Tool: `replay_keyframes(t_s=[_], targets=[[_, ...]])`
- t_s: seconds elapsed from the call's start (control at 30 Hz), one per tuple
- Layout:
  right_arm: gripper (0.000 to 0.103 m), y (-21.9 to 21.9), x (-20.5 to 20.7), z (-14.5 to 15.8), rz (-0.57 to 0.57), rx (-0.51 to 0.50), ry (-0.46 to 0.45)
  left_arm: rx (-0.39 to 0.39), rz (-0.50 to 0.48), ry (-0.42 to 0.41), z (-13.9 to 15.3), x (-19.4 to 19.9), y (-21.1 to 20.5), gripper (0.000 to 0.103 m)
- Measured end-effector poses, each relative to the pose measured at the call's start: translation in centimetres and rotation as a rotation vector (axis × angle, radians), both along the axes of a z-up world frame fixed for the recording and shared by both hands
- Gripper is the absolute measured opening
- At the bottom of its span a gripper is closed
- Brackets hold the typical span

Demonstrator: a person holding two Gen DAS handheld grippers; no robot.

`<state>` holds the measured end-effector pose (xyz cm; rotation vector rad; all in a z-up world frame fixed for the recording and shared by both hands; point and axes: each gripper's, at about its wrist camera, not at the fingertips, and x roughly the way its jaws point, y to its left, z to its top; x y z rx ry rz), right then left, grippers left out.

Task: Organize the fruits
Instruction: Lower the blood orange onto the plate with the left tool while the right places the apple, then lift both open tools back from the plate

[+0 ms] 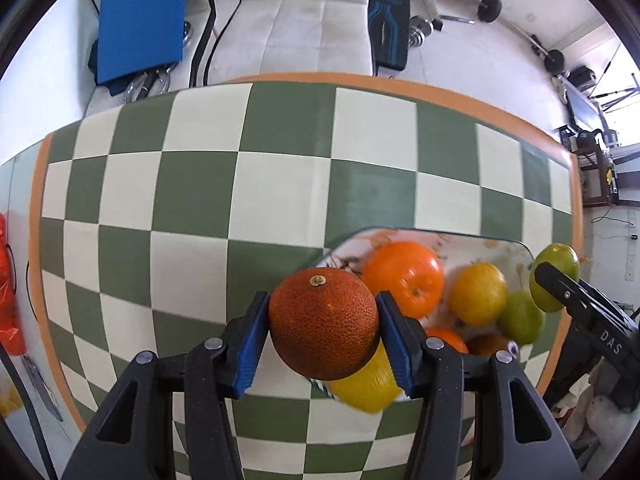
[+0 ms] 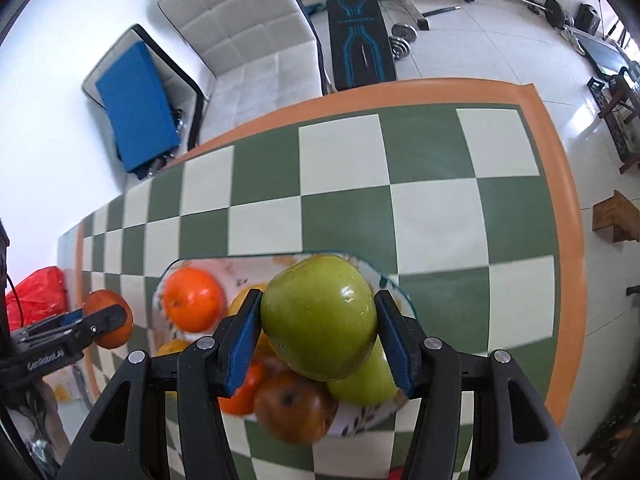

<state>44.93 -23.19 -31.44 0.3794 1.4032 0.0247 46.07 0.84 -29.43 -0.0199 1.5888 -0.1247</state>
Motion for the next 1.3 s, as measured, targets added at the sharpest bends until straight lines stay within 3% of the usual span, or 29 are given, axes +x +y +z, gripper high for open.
replay_keyframes(t_s=[0.3, 0.37, 0.43, 0.47, 0.5, 0.57, 0.63, 0.83, 1.3], targets=[[0.059, 0.5, 1.1, -2.9, -0.008, 0.013, 0.072, 0.026, -0.017, 0.054, -1.8, -0.1, 0.1, 0.052], [0.063, 0.4, 1.0, -2.9, -0.020, 0.019, 0.083, 0.021, -0.014, 0.062, -2.2, -0.1, 0.0, 0.053], [0.083, 0.2, 0.9, -2.7, -0.026, 0.025, 0.089, 0.019, -0.022, 0.042, -2.0, -0.2, -0.1, 0.070], [0.084, 0.2, 0.9, -2.5, -0.026, 0.021, 0.085, 0.019, -0.025, 0.034, -1.9, -0.2, -0.2, 0.084], [0.084, 0.2, 0.8, -2.4, -0.024, 0.015, 0.084, 0.017, -0.026, 0.033, -1.9, -0.2, -0.3, 0.091], [0.085, 0.3, 0.7, -2.0, -0.013, 0.007, 0.086, 0.006, -0.016, 0.025, -1.6, -0.4, -0.3, 0.091], [0.095, 0.5, 0.5, -1.7, -0.001, -0.009, 0.090, 0.012, -0.008, 0.020, -1.5, -0.5, -0.3, 0.092], [0.096, 1.5, -1.3, -0.2, 0.063, -0.116, 0.056, 0.048, -0.004, -0.035, 0.0, -1.8, -0.7, 0.096], [0.096, 2.5, -8.5, 4.3, 0.072, -0.211, -0.063, 0.099, 0.002, -0.205, 4.0, -8.0, -1.5, 0.096]])
